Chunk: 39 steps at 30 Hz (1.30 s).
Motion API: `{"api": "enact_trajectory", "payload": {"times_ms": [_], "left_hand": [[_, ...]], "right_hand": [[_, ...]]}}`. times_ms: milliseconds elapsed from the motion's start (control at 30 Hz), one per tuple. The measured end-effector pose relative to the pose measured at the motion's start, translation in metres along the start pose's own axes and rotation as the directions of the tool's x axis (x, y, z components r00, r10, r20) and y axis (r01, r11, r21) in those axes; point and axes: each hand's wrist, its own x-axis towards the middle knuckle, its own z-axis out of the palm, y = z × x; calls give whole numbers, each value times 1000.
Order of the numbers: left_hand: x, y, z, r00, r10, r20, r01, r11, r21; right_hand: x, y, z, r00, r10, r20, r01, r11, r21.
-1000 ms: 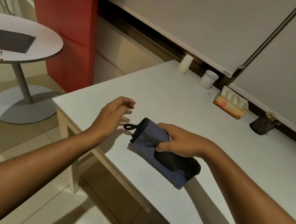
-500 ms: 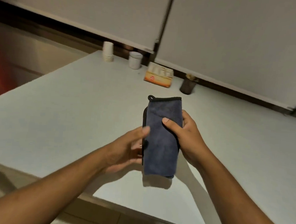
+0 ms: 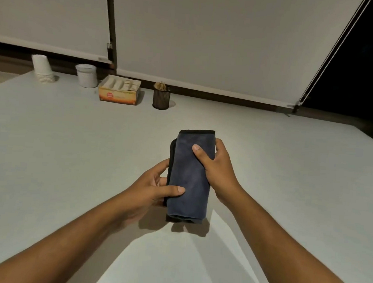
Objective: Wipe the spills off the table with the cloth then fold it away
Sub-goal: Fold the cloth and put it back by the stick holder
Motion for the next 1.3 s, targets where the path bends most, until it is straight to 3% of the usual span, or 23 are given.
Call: {"api": "enact_trajectory", "payload": {"times_ms": [233, 400, 533, 800, 900, 967, 1033, 1067, 1133, 1200, 1233, 1300], "left_hand": [[58, 9, 13, 993, -41, -107, 43, 999, 11], [122, 24, -17, 983, -83, -162, 85, 996, 1], [189, 37, -50, 976, -120, -183, 118, 993, -24], [362, 54, -99, 934, -129, -334, 121, 992, -45], [431, 56, -113, 880, -104, -464, 114, 993, -6], [465, 54, -118, 829, -70, -555, 160, 980, 115], [484, 48, -122, 799, 40, -600, 259, 878, 404], [488, 44, -125, 806, 116, -581, 314, 748, 585], [490, 40, -130, 834, 257, -488, 391, 350, 851], [489, 39, -132, 879, 326, -347, 353, 44, 935], [490, 38, -133, 907, 323, -270, 297, -37, 954], [488, 34, -132, 956, 247, -159, 186, -92, 978]], "right_hand": [[50, 14, -9, 992, 28, -120, -29, 1000, -6], [118, 14, -8, 990, 115, -86, -119, 992, -39], [192, 18, -12, 978, 209, 21, -208, 977, -46], [374, 46, -9, 989, 140, -42, -144, 980, -137], [437, 52, -7, 997, 64, -45, -74, 960, -268], [466, 60, -8, 1000, 2, 3, -1, 898, -441], [481, 75, -10, 996, -51, 78, 89, 778, -622], [485, 85, -11, 990, -68, 120, 133, 712, -690], [485, 106, -9, 976, -113, 183, 214, 597, -773], [482, 120, -7, 970, -132, 204, 243, 552, -798], [479, 123, -6, 965, -133, 224, 261, 518, -815], [476, 128, -8, 947, -93, 309, 318, 426, -847]]}}
